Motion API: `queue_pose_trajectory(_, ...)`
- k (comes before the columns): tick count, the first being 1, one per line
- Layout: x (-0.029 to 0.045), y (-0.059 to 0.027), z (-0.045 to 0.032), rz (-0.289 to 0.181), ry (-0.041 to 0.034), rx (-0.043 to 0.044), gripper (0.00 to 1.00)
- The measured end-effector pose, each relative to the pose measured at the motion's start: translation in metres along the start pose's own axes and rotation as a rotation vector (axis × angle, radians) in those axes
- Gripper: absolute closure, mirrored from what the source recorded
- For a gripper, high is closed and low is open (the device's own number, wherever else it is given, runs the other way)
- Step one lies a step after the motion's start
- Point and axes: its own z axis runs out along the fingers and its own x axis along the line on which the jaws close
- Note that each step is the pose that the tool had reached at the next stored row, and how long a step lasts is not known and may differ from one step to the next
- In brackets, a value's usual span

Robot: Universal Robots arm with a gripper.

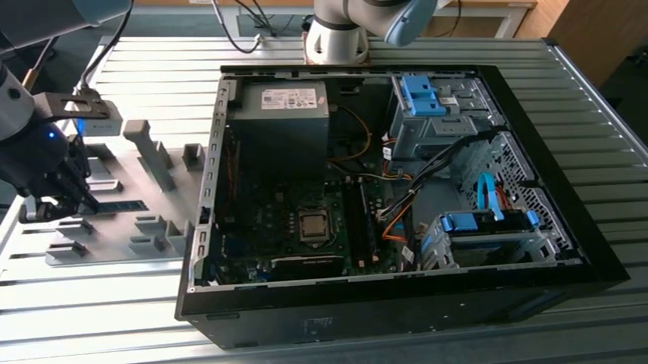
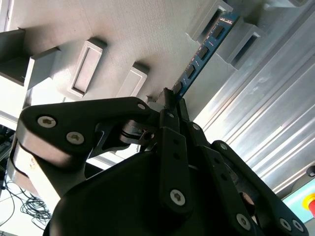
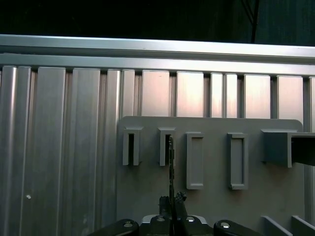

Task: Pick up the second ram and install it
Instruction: 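Pick up the second ram and move it above second insertion slot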

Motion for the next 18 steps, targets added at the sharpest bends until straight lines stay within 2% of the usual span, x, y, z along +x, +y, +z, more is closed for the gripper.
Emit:
queue_pose_trajectory(2, 0.0000, 0.0000, -0.0004, 0.000, 0.0000, 0.0000, 0.86)
queue_pose_trajectory(4, -0.0002, 0.0001, -0.0052, 0.000, 0.0000, 0.0000, 0.86)
queue_pose_trajectory(18, -0.0005, 0.0003, -0.0109, 0.000, 0.0000, 0.0000, 0.86)
